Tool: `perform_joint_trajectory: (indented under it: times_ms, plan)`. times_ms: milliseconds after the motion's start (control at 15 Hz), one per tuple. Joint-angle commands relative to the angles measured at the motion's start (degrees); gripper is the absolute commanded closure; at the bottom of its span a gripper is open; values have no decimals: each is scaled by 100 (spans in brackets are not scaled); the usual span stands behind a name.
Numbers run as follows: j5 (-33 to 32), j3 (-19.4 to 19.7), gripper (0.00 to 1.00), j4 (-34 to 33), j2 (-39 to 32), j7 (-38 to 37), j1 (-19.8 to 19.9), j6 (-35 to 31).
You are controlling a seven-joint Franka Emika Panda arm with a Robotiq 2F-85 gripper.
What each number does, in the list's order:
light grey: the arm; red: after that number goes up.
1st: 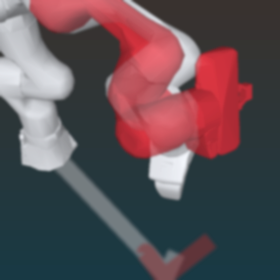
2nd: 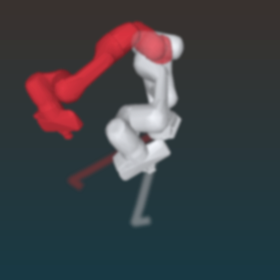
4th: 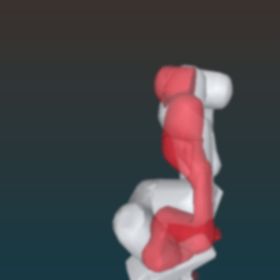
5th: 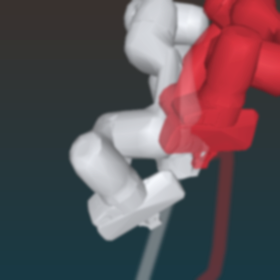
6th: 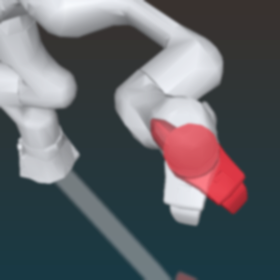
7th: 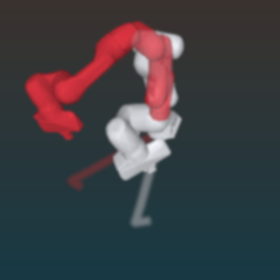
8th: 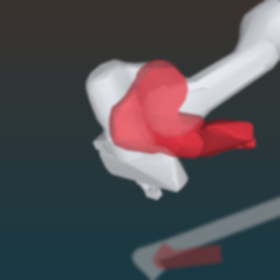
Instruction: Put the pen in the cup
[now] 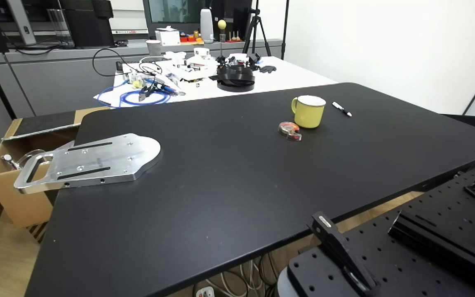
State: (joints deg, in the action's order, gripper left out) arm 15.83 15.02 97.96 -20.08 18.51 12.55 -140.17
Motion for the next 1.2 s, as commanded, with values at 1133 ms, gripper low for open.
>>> perform_joint_trajectory:
  times_ms: [1133]
  plan:
    - [-82, -1164, 0, 204, -1510, 656, 1288, 280]
